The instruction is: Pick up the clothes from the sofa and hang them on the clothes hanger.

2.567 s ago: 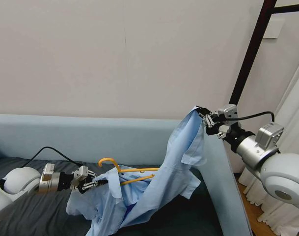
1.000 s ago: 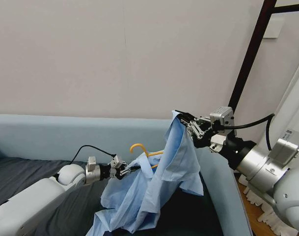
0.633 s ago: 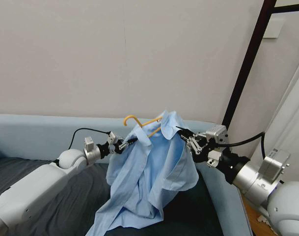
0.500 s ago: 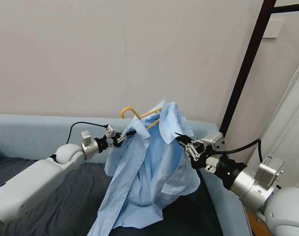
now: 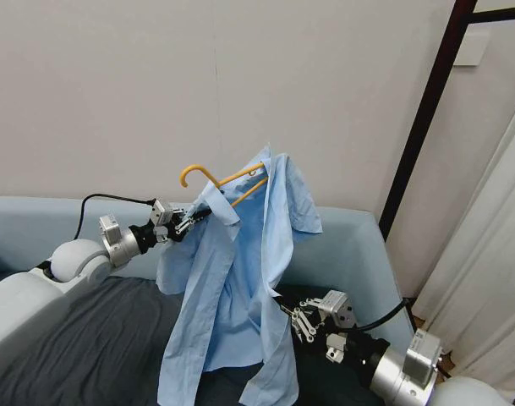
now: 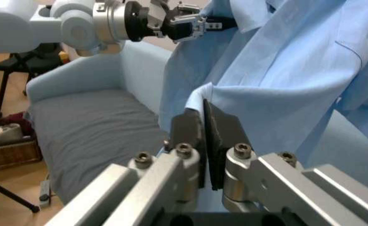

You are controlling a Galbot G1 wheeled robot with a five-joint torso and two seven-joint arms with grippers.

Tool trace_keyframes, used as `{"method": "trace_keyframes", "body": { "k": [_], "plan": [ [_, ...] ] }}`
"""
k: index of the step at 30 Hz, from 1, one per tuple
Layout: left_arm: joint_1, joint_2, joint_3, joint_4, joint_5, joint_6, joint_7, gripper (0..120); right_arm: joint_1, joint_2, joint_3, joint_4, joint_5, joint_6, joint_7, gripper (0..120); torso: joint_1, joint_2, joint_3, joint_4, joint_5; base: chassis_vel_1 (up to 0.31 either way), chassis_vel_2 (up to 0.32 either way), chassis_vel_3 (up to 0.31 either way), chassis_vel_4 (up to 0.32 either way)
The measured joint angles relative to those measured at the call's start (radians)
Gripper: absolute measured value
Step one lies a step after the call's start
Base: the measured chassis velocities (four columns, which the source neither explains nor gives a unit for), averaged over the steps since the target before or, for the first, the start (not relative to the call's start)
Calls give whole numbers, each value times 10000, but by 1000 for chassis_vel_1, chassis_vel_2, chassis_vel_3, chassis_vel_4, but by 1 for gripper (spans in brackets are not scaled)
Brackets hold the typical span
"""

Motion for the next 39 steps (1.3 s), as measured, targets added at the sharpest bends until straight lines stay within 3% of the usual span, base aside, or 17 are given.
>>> {"method": "trace_keyframes", "body": {
  "k": [15, 25, 32, 39],
  "plan": [
    [109, 182, 30, -105, 68, 18, 13, 1, -86, -116, 261, -267, -954, 722, -850, 56, 0, 0, 1, -1, 0, 0, 0, 0, 0],
    [830, 582, 21, -614, 289, -15, 192, 1, 1749, 445, 229, -929, 1564, 239, 1776, 95, 0, 0, 1, 1, -1, 0, 0, 0, 0],
    [941, 620, 231, -900, 485, -67, 229, 1, 3587, 988, -271, -1736, 2716, -477, 2524, 100, 1, -1, 2, 2, 1, 0, 0, 0, 0],
    [880, 626, 604, -1061, 705, -183, 368, 1, 6044, 1235, -1715, -2543, 3706, -1110, 2642, 100, 0, 0, 2, 0, 0, 0, 0, 0, 0]
  ]
}}
